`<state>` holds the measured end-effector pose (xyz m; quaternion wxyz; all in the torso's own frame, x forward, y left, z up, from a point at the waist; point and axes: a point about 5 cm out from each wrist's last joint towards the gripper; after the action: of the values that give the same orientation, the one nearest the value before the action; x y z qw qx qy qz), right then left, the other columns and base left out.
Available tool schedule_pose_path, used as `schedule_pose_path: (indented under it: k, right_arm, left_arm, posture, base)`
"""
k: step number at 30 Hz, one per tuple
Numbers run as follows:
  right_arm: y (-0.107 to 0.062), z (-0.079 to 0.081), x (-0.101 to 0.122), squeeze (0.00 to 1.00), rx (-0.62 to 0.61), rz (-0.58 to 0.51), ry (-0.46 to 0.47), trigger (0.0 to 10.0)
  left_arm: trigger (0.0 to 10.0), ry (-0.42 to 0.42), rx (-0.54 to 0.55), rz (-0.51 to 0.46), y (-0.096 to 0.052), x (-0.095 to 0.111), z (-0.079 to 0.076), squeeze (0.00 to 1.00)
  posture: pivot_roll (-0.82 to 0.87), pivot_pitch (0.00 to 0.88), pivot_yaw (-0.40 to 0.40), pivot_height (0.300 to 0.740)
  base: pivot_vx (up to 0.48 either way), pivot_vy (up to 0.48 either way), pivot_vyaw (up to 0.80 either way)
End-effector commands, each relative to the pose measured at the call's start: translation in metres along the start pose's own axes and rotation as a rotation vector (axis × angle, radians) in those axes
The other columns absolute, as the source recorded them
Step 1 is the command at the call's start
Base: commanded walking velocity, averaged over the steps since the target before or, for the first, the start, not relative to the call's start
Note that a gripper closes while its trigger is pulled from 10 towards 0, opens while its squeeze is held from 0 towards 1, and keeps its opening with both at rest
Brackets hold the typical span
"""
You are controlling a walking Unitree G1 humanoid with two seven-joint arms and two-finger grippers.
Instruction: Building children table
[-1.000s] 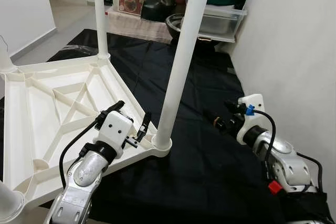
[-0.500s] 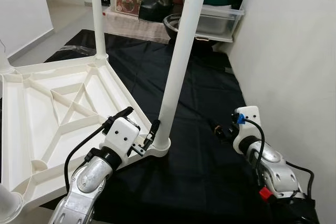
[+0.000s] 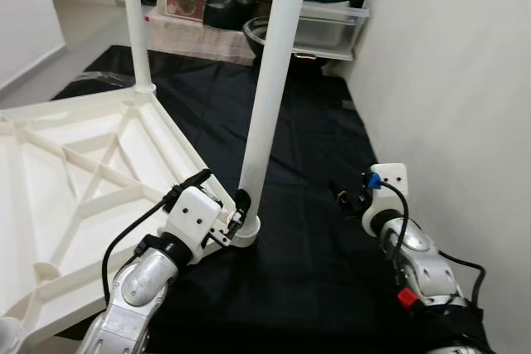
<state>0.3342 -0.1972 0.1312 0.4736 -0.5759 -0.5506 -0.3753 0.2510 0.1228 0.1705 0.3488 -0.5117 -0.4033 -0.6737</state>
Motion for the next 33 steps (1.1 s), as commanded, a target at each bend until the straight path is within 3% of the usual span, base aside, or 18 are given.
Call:
schedule_pose_path:
  k: [1,7,33]
  right_arm:
    - [0.0007,-0.0005,-0.0012,0.0,-0.015,0.001,-0.009,10.0]
    - [0.0023,0.0019,-0.0002,0.0,-0.02,0.0,-0.003,10.0]
    - [0.004,-0.0064,0.0056,0.0,-0.106,-0.021,-0.009,10.0]
  left_arm:
    - [10.0,0.009,-0.014,0.001,-0.0021,-0.001,-0.003,0.0]
    - [10.0,-0.004,-0.011,0.005,-0.0025,-0.0014,-0.0033,0.0]
    - [10.0,-0.016,-0.004,0.004,-0.0032,-0.0023,-0.0039,0.0]
  posture:
    - [0.1,0.0,-0.145,0.74]
    - [0.1,0.0,-0.148,0.74]
    - [0.09,0.0,-0.149,0.74]
  base:
    - [0.0,0.0,0.0]
    - [0.0,0.0,0.0]
    - [-0.291,0.0,0.0]
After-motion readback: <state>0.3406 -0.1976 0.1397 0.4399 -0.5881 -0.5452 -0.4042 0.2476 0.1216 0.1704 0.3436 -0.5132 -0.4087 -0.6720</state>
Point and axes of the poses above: a point about 5 cm out from each wrist's last joint towards the gripper, its own y axis pointing out of the wrist towards the gripper, its own x axis along the axis of the wrist's last joint, z = x × y, and after that the axes turned 14 degrees about -y, right-handed
